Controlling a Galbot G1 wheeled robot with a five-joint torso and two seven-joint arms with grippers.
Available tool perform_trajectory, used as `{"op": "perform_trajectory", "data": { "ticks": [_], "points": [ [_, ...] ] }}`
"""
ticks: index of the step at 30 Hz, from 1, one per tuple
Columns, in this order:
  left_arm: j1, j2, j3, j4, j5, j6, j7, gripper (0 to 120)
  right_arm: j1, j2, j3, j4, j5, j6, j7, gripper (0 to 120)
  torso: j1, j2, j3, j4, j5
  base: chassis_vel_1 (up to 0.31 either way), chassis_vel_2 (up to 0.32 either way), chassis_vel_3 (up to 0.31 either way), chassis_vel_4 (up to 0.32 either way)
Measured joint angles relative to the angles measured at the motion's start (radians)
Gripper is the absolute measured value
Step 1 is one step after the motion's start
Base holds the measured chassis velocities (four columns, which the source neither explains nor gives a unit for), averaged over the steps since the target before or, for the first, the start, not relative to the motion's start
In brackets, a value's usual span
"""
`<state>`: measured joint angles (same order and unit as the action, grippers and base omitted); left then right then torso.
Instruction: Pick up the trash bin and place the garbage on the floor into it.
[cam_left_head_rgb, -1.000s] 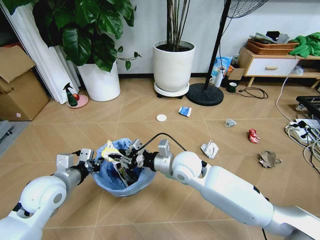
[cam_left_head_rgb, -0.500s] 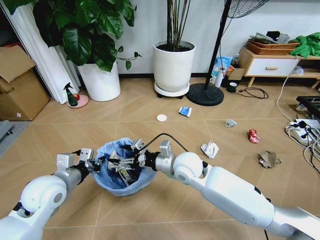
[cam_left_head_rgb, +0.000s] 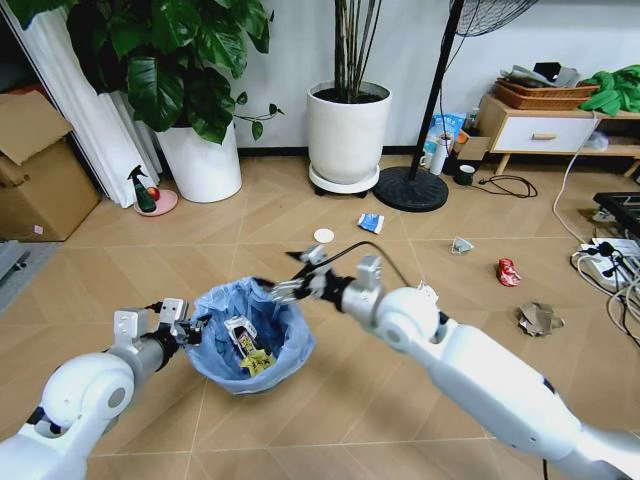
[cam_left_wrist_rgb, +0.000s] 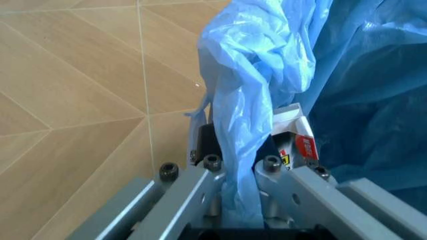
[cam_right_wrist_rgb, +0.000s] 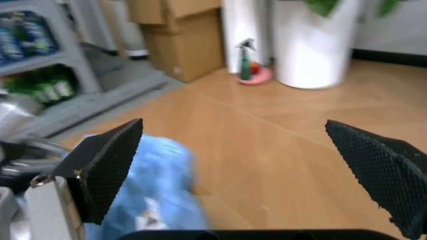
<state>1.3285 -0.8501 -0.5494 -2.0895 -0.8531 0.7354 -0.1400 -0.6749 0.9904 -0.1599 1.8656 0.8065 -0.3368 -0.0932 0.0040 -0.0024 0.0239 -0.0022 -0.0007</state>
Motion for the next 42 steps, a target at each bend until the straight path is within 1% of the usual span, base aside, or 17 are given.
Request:
{"op": "perform_trajectory", "data": {
  "ticks": [1, 2, 3, 4, 5, 9, 10, 13, 14, 16, 18, 21, 22, 25, 29, 35, 42],
  "points": [
    [0.001, -0.001, 0.0, 0.0, 0.0, 0.0, 0.0, 0, -0.018, -0.005, 0.028, 0.0, -0.01, -0.001, 0.005, 100, 0.0, 0.0, 0.0, -0.0001, 0.0, 0.0, 0.0, 0.0, 0.0],
    [0.001, -0.001, 0.0, 0.0, 0.0, 0.0, 0.0, 0, -0.018, -0.005, 0.028, 0.0, -0.01, -0.001, 0.005, 100, 0.0, 0.0, 0.0, -0.0001, 0.0, 0.0, 0.0, 0.0, 0.0],
    [0.001, -0.002, 0.0, 0.0, 0.001, 0.0, 0.0, 0, -0.04, -0.008, 0.059, -0.001, -0.02, -0.002, 0.014, 100, 0.0, 0.0, 0.0, 0.0001, 0.0, 0.0, 0.0, 0.0, 0.0],
    [0.0, -0.003, -0.001, 0.0, 0.001, 0.0, 0.0, 0, -0.086, -0.011, 0.112, -0.004, -0.043, -0.005, 0.031, 100, 0.0, 0.0, 0.0, 0.0001, 0.0, 0.0, 0.0, 0.0, 0.0],
    [0.0, -0.003, -0.001, 0.0, 0.001, 0.0, 0.0, 0, -0.086, -0.011, 0.112, -0.004, -0.043, -0.005, 0.031, 100, 0.0, 0.0, 0.0, 0.0001, 0.0, 0.0, 0.0, 0.0, 0.0],
    [0.0, -0.003, -0.003, 0.0, 0.0, 0.0, 0.0, 0, -0.219, -0.005, 0.251, -0.013, -0.116, -0.022, 0.083, 100, 0.0, 0.0, 0.0, -0.0002, 0.0001, 0.0, 0.0, 0.0, 0.0],
    [0.0, -0.003, -0.003, 0.0, 0.0, 0.0, 0.0, 0, -0.219, -0.005, 0.251, -0.013, -0.116, -0.022, 0.083, 100, 0.0, 0.0, 0.0, -0.0002, 0.0001, 0.0, 0.0, 0.0, 0.0],
    [0.004, -0.003, -0.005, 0.0, 0.0, 0.0, 0.0, 0, -0.303, 0.009, 0.349, -0.025, -0.168, -0.023, 0.116, 100, 0.0, 0.0, 0.0, 0.0001, 0.0, 0.0, 0.0, 0.0, 0.0],
    [0.004, -0.003, -0.005, 0.0, 0.0, 0.0, 0.0, 0, -0.303, 0.009, 0.349, -0.025, -0.168, -0.023, 0.116, 100, 0.0, 0.0, 0.0, 0.0001, 0.0, 0.0, 0.0, 0.0, 0.0],
    [0.005, -0.003, -0.005, -0.001, 0.0, 0.0, 0.001, 0, -0.372, 0.025, 0.433, -0.031, -0.21, -0.018, 0.131, 100, 0.0, 0.0, 0.0, 0.0, 0.0001, 0.0, 0.0, 0.0, 0.0],
    [0.005, -0.003, -0.005, -0.002, -0.001, 0.0, 0.001, 0, -0.39, 0.028, 0.454, -0.031, -0.219, -0.016, 0.133, 100, 0.0, 0.0, 0.0, -0.0001, 0.0001, 0.0, 0.0, 0.0, 0.0],
    [0.004, -0.003, -0.003, -0.003, -0.001, 0.0, 0.001, 0, -0.47, 0.043, 0.542, -0.031, -0.246, -0.004, 0.134, 100, 0.0, 0.0, 0.0, -0.0002, 0.0001, 0.0, 0.0, 0.0, 0.0],
    [0.004, -0.003, -0.003, -0.003, -0.001, 0.0, 0.001, 0, -0.47, 0.043, 0.542, -0.031, -0.246, -0.004, 0.134, 100, 0.0, 0.0, 0.0, -0.0002, 0.0001, 0.0, 0.0, 0.0, 0.0],
    [0.006, -0.004, -0.002, -0.008, -0.001, 0.0, 0.0, 0, -0.505, 0.05, 0.589, -0.036, -0.252, 0.004, 0.13, 100, 0.0, 0.0, 0.0, -0.0001, -0.0001, 0.0, 0.0, 0.0, 0.0],
    [0.011, -0.006, -0.001, -0.015, 0.0, 0.0, -0.002, 0, -0.51, 0.052, 0.607, -0.044, -0.253, 0.009, 0.126, 100, 0.0, 0.0, 0.0, 0.0, -0.0002, 0.0, 0.0, 0.0, 0.0],
    [0.015, -0.005, -0.002, -0.027, 0.002, 0.0, -0.004, 0, -0.521, 0.058, 0.611, -0.047, -0.255, 0.019, 0.127, 100, 0.0, 0.0, 0.0, 0.0, -0.0003, -0.037, 0.035, 0.038, -0.035],
    [0.02, -0.003, -0.007, -0.034, 0.002, 0.0, -0.004, 0, -0.539, 0.064, 0.612, -0.042, -0.26, 0.022, 0.128, 100, 0.0, 0.0, 0.0, 0.0, -0.0004, -0.14, 0.146, 0.137, -0.139]
  ]
}}
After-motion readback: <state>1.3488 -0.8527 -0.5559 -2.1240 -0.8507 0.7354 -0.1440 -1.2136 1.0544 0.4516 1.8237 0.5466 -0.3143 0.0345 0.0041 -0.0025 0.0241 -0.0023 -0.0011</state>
